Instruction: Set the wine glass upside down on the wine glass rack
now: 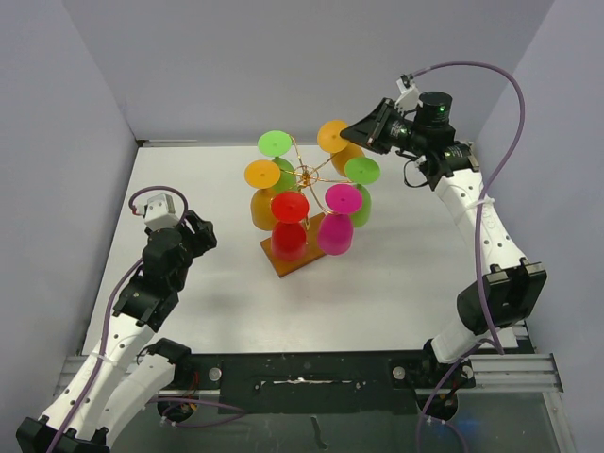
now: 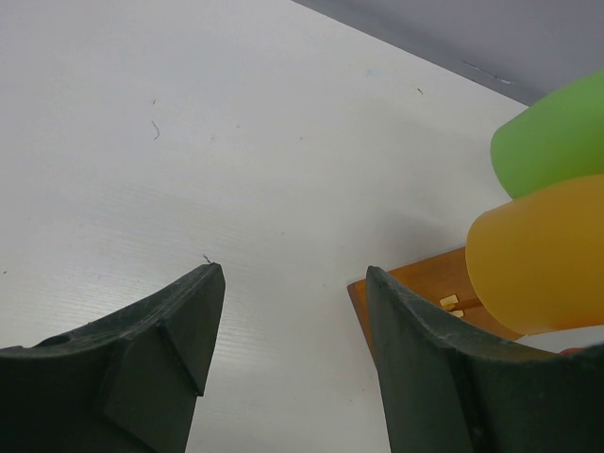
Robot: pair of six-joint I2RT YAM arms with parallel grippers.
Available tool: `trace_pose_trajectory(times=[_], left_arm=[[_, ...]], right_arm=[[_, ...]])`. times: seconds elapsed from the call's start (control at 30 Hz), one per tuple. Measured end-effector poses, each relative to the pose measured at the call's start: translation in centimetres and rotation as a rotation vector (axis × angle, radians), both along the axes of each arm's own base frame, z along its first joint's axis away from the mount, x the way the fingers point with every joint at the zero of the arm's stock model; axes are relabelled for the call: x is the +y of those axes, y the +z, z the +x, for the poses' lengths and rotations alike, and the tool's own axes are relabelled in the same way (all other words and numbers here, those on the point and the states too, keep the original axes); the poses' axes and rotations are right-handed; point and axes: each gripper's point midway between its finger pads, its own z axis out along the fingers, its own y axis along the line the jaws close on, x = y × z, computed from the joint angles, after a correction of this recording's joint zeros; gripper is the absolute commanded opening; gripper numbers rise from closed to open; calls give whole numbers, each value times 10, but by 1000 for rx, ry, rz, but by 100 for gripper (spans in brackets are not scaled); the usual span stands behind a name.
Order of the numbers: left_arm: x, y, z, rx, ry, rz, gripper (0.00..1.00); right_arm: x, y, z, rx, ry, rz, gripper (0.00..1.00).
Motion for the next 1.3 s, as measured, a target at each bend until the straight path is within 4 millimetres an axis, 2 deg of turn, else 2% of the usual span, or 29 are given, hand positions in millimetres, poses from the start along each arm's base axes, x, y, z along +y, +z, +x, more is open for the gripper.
trace_pose_trajectory(times=[0.13, 0.47, 0.7, 0.9, 1.2, 1.3], left_arm=[[0, 0, 0, 0, 0, 0, 59], [1, 0, 0, 0, 1, -1, 59], [0, 0, 0, -1, -1, -4, 59], [1, 0, 0, -1, 2, -11, 59], [6, 1, 1, -5, 40, -24, 59], [13, -1, 3, -3, 96, -41, 61]], right_arm=[[0, -4, 4, 4, -6, -5, 3], [7, -21, 31, 36, 21, -13, 11], [7, -24, 35, 18, 35, -39, 26], [5, -29, 33, 7, 46, -76, 35], [1, -29, 34, -26, 46, -118, 59], [-1, -27, 36, -38, 41, -114, 63]])
